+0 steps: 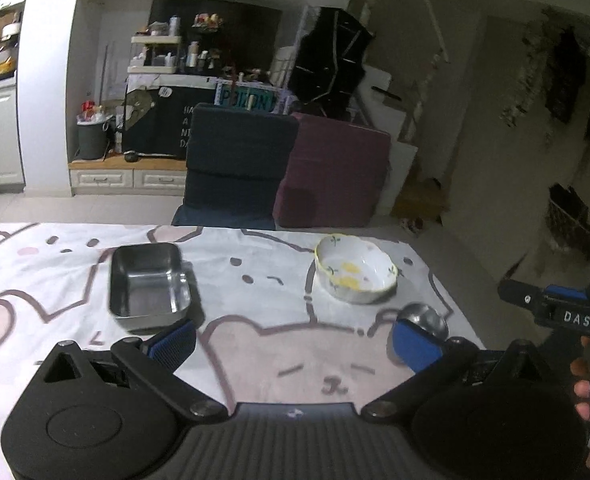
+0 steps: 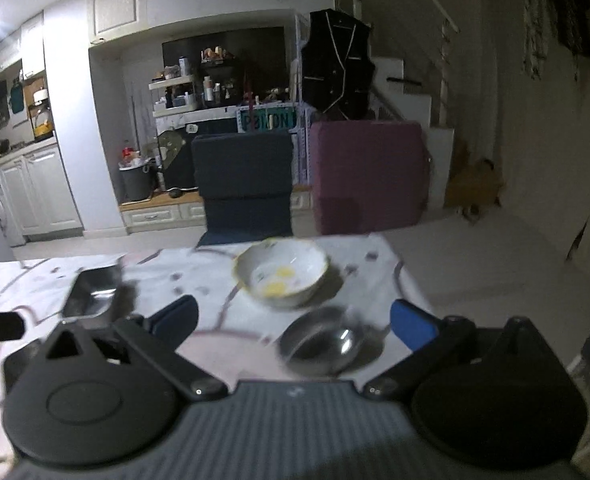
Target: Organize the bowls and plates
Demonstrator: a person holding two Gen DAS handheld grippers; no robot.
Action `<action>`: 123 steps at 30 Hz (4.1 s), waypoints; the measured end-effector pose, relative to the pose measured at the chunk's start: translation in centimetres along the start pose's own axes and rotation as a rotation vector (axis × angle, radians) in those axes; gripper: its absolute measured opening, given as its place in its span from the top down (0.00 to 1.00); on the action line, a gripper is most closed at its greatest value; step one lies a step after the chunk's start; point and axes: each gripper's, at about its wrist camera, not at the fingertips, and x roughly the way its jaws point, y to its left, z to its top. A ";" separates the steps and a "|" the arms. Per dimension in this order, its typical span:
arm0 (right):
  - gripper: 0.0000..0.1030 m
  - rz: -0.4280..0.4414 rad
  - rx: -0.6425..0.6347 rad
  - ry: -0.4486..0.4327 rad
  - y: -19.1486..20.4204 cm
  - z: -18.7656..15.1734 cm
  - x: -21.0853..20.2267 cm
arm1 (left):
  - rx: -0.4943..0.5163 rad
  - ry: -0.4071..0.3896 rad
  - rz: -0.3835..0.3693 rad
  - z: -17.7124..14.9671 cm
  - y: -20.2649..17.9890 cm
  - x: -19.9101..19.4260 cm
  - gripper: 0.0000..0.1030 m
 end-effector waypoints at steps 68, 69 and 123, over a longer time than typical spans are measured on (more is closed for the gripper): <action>0.89 0.134 -0.040 0.422 -5.4 5.3 33.7 | -0.138 0.371 -0.067 5.2 -1.5 32.2 0.90; 0.89 0.135 -0.041 0.421 -5.3 5.2 33.3 | -0.142 0.371 -0.069 5.2 -1.4 31.8 0.90; 0.92 0.352 -0.051 0.253 9.6 -3.0 -4.7 | -0.098 0.204 -0.021 -6.3 7.2 -9.6 0.90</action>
